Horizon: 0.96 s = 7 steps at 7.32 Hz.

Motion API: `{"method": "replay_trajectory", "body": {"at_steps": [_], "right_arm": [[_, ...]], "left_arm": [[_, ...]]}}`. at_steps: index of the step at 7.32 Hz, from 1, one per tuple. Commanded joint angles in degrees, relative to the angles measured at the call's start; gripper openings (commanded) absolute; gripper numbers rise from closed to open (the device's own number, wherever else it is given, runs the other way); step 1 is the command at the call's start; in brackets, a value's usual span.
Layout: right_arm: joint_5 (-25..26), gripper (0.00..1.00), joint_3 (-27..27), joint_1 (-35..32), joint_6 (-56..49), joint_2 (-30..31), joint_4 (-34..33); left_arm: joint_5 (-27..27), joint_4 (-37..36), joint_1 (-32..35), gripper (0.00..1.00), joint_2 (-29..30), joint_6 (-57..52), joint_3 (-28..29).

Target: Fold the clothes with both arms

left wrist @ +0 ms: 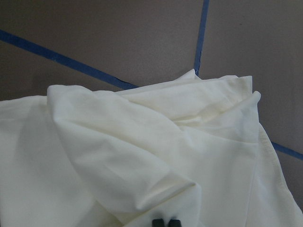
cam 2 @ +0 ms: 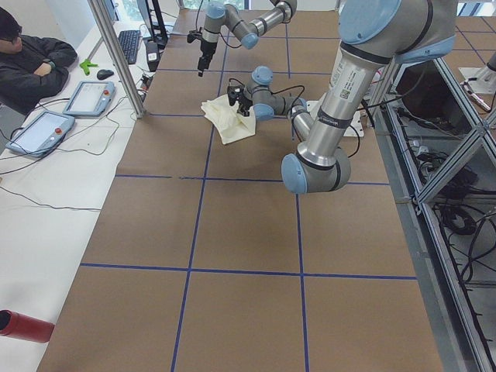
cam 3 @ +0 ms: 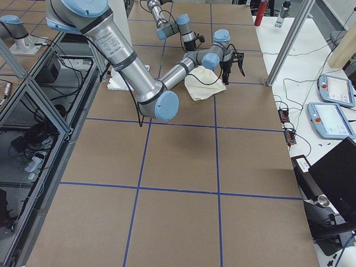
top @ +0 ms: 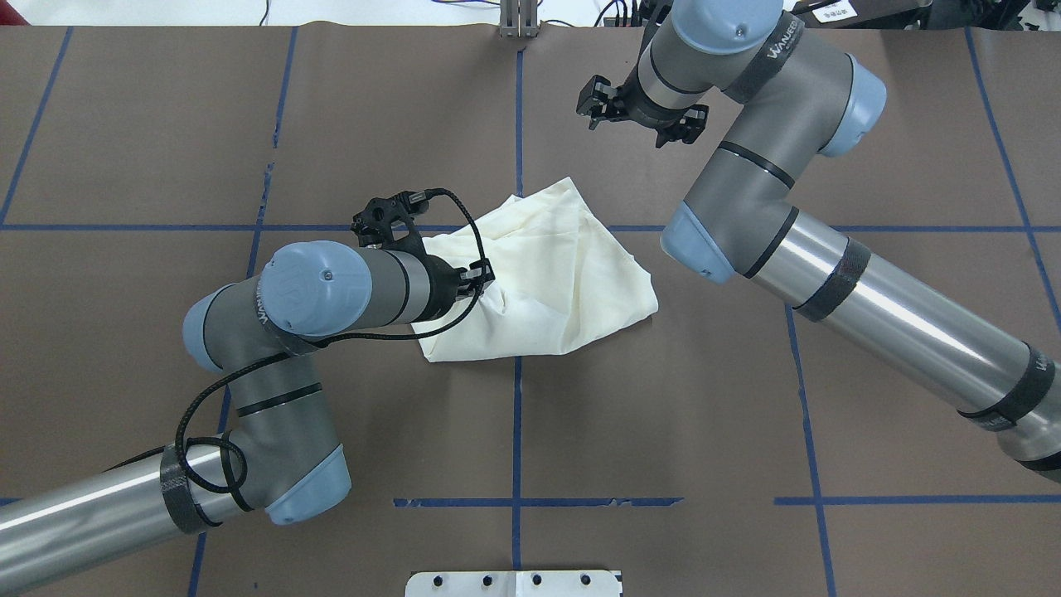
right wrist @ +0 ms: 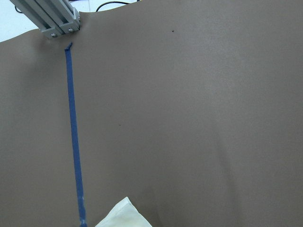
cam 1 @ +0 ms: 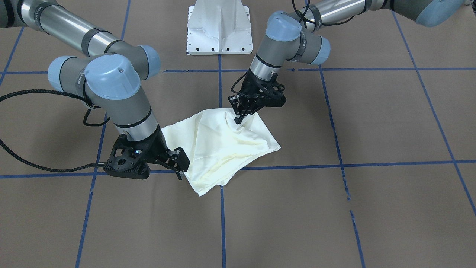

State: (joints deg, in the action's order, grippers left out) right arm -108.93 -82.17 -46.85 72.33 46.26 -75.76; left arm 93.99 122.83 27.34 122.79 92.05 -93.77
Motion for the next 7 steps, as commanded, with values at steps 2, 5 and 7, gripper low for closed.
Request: {"method": "replay_trajectory", "body": {"at_steps": [2,5,7], "right_arm": [[0.0,1.0,0.0,0.0,0.0,0.4,0.0],[0.0,1.0,0.0,0.0,0.0,0.6,0.0],[0.1,1.0,0.0,0.0,0.0,0.6,0.0]], "left_arm": [[-0.3,-0.1,-1.2,0.0,-3.4,0.1,-3.4],[-5.8,-0.1,-10.6,0.0,-9.2,0.8,-10.1],[-7.2,-0.2,-12.7,0.0,-11.2,0.8,-10.7]]}}
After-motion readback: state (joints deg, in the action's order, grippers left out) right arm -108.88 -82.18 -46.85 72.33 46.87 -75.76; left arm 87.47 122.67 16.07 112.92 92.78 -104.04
